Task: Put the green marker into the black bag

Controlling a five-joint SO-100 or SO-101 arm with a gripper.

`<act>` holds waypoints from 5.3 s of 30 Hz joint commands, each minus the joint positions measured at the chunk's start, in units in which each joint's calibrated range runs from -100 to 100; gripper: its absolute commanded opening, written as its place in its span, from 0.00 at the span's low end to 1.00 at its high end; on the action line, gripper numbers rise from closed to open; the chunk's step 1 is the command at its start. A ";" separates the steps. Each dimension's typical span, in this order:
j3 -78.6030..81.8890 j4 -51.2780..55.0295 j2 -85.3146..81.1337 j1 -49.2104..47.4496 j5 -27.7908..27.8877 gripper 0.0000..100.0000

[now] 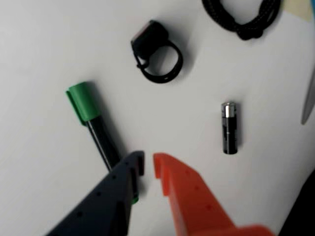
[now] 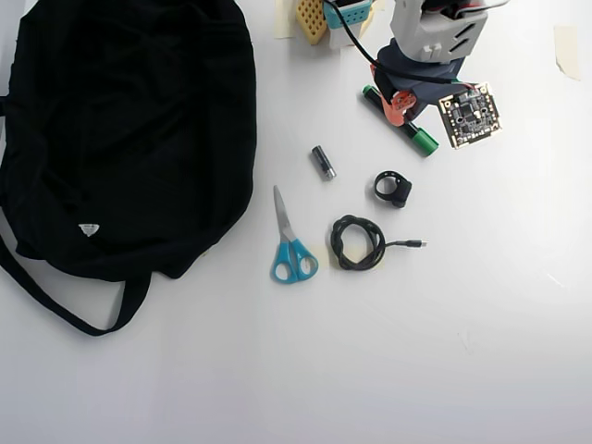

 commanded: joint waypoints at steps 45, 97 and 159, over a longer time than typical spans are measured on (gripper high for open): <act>50.91 -36.45 -15.89 -12.98 -4.65 0.13; 58.28 -43.60 -14.81 -18.89 -6.48 0.28; 49.83 -39.46 -15.97 -17.09 -6.12 0.02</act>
